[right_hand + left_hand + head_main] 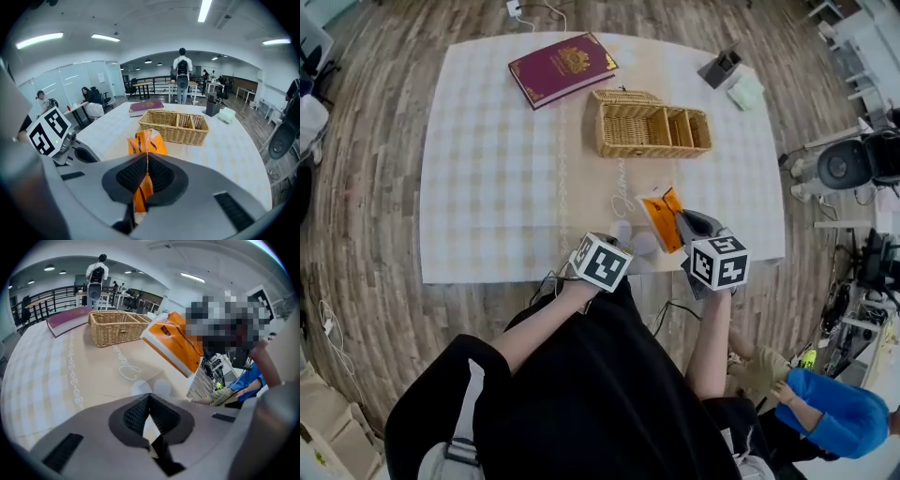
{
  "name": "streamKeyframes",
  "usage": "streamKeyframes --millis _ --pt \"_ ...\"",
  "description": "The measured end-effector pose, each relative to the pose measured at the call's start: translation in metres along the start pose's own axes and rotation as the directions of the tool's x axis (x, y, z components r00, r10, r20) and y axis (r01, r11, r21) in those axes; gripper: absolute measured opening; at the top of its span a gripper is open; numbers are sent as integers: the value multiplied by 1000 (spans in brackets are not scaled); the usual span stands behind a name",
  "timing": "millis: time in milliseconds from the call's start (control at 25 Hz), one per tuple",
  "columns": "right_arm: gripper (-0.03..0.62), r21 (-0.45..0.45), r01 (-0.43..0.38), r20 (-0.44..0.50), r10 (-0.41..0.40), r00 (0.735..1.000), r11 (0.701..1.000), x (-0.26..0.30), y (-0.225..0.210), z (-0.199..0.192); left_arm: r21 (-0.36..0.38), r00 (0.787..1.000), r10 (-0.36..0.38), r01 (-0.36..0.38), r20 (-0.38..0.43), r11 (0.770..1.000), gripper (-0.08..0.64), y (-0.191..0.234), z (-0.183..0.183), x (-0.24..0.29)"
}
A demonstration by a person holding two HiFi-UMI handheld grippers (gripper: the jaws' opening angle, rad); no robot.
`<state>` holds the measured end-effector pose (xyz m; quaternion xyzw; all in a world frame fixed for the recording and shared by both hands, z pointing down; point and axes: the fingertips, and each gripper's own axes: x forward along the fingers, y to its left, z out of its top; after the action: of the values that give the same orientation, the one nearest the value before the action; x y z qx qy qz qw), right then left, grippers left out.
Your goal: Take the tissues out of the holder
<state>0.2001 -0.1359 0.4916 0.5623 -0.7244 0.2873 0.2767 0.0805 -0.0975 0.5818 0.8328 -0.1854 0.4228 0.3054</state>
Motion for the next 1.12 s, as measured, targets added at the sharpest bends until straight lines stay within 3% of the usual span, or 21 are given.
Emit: streamKeyframes --millis 520,720,920,1120 --pt "17 217 110 48 -123 991 970 -64 13 -82 169 995 -71 83 -72 982 0 -69 -15 19" --pt "17 293 120 76 -148 986 948 -85 16 -111 160 993 -96 105 -64 982 0 -98 -19 25" --pt "17 329 132 68 -162 984 935 -104 23 -144 190 997 -49 59 -57 980 0 -120 -36 22" --pt "17 359 154 30 -176 984 920 -144 0 -200 205 999 -29 38 -46 978 0 -182 -53 37"
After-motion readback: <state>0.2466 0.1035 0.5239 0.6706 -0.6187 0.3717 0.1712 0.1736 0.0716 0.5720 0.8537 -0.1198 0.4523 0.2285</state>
